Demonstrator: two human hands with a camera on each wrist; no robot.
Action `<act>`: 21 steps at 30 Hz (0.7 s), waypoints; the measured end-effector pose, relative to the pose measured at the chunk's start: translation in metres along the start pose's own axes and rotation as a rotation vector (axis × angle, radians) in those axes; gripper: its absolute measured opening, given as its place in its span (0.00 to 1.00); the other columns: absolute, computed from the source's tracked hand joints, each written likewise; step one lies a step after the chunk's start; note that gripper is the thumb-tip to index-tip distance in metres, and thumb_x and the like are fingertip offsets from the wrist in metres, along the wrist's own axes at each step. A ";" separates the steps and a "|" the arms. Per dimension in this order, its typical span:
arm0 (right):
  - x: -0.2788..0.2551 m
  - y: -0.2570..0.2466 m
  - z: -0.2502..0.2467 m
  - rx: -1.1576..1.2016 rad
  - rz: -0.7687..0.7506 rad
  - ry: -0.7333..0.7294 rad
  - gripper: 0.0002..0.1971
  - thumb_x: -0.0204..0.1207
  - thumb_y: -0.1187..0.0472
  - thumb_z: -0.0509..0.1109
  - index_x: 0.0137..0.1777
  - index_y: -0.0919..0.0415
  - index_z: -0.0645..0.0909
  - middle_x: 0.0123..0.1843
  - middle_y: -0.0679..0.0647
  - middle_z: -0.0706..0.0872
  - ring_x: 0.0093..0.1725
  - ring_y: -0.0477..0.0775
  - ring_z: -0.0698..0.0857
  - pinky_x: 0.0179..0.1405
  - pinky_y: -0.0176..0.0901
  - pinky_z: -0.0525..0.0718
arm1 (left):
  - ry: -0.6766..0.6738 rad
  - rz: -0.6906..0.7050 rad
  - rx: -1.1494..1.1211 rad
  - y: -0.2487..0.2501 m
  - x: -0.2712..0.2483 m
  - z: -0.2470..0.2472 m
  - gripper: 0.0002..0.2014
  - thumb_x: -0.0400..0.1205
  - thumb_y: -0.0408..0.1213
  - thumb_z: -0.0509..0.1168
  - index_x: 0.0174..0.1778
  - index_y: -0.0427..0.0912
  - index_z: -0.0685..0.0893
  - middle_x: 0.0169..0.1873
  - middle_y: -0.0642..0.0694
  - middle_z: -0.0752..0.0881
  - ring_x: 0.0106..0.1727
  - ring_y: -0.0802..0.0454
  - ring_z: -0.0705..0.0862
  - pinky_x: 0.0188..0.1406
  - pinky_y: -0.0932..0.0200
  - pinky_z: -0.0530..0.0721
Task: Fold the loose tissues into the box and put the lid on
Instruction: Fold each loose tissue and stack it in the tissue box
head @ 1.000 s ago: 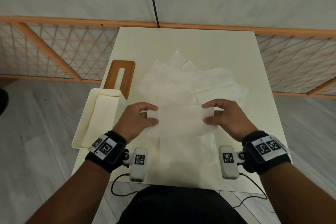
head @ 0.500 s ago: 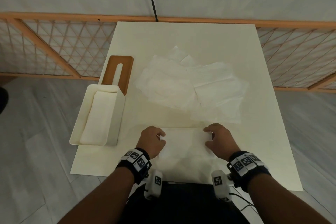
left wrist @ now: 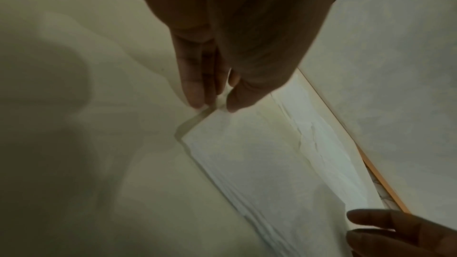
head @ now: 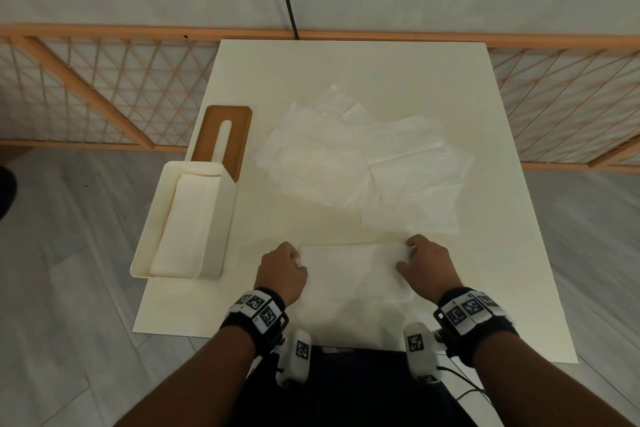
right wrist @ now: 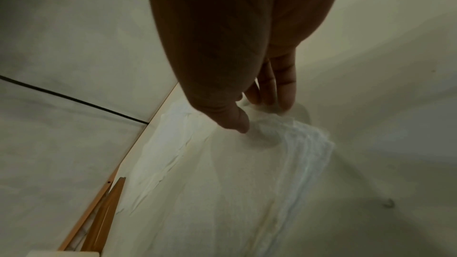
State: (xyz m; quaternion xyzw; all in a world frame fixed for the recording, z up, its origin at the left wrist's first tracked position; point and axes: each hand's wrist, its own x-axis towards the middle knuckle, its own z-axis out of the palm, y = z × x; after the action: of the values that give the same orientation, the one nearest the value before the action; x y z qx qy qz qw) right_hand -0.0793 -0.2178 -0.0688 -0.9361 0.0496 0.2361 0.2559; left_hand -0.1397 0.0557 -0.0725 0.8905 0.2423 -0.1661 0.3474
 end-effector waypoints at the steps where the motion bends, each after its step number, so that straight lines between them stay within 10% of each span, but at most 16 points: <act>1: 0.000 -0.001 0.001 0.002 0.011 -0.010 0.25 0.72 0.60 0.74 0.70 0.61 0.78 0.55 0.56 0.88 0.57 0.59 0.85 0.57 0.43 0.82 | -0.002 0.004 0.002 0.000 0.001 0.002 0.04 0.77 0.32 0.69 0.46 0.44 0.81 0.40 0.51 0.85 0.42 0.51 0.85 0.42 0.59 0.85; 5: 0.000 -0.005 0.005 0.026 0.025 -0.021 0.22 0.73 0.64 0.72 0.68 0.61 0.79 0.44 0.50 0.85 0.48 0.54 0.81 0.52 0.39 0.79 | -0.019 0.028 -0.008 0.004 0.008 0.005 0.06 0.79 0.31 0.70 0.48 0.44 0.82 0.42 0.51 0.85 0.43 0.52 0.84 0.36 0.72 0.76; 9: -0.001 -0.002 0.001 0.051 0.053 -0.007 0.21 0.72 0.64 0.73 0.66 0.60 0.80 0.45 0.49 0.85 0.51 0.56 0.83 0.54 0.43 0.82 | 0.012 0.055 0.047 0.019 0.026 -0.010 0.06 0.76 0.35 0.71 0.46 0.45 0.82 0.42 0.51 0.85 0.45 0.49 0.85 0.45 0.58 0.84; 17: -0.004 0.000 -0.010 0.052 -0.025 0.063 0.18 0.74 0.60 0.75 0.63 0.58 0.82 0.51 0.47 0.82 0.51 0.51 0.81 0.52 0.40 0.78 | -0.010 0.437 0.222 0.085 0.109 0.010 0.21 0.83 0.39 0.69 0.72 0.41 0.78 0.72 0.43 0.76 0.74 0.48 0.72 0.70 0.62 0.68; 21: -0.003 0.000 -0.018 0.066 -0.062 0.081 0.16 0.75 0.59 0.76 0.62 0.58 0.82 0.52 0.48 0.84 0.48 0.48 0.80 0.49 0.35 0.75 | 0.020 0.422 0.284 0.095 0.132 0.021 0.09 0.83 0.36 0.68 0.56 0.41 0.88 0.62 0.44 0.83 0.66 0.46 0.79 0.64 0.55 0.79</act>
State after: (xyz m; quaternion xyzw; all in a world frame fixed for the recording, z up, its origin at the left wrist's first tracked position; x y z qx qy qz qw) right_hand -0.0747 -0.2271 -0.0537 -0.9371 0.0385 0.1882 0.2916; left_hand 0.0190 0.0223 -0.0972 0.9629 0.0285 -0.1134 0.2434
